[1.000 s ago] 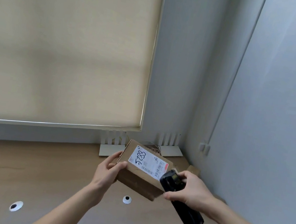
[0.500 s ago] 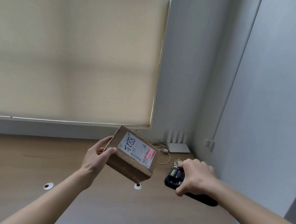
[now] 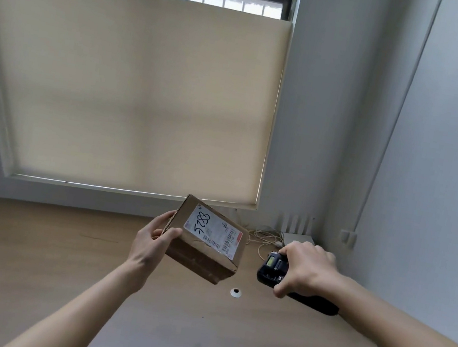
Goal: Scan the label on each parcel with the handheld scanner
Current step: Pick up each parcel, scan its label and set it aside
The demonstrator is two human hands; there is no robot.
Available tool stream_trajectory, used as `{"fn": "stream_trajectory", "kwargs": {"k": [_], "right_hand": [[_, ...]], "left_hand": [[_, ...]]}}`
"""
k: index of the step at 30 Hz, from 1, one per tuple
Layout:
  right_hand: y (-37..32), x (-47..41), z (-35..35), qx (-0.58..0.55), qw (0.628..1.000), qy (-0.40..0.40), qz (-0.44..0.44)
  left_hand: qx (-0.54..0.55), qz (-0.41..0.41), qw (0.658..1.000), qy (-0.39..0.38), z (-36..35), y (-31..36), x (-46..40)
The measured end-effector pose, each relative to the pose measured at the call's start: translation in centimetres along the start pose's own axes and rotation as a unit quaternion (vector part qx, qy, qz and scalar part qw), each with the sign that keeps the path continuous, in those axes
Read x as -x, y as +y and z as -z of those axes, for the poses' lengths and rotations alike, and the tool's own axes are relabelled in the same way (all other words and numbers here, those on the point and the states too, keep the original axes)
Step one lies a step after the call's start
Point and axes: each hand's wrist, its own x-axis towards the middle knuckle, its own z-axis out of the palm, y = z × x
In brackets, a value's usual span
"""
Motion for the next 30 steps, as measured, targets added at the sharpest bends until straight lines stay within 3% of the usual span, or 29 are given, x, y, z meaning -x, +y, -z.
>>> {"fn": "stream_trajectory", "kwargs": {"k": [4,7,11,17,24,30], "right_hand": [[-2.7,0.4,-0.1,-0.037,0.999,-0.001,0.017],[-5.9,0.4,-0.3,-0.136,0.99,-0.029,0.035],[-13.1,0.7,-0.5,-0.317,0.939,-0.092,0.099],[-29.9,3.6,-1.9,-0.41,0.878,-0.134,0.208],[-52.8,12.2,-2.7,-0.448,0.808,-0.193,0.33],[-70.9,21.6,-5.6,-0.43,0.763,-0.246,0.416]], "left_hand": [[0.017,0.003,1.0,0.024,3.1,0.0,1.2],[0.049,0.005,0.997,0.052,6.4,-0.4,2.1],[0.076,0.013,0.992,0.102,12.9,-1.6,3.5],[0.099,0.045,0.982,0.157,27.9,-3.0,9.4],[0.047,0.135,0.971,0.191,50.0,-4.7,23.0],[0.043,0.134,0.919,0.367,67.1,-7.9,35.9]]}}
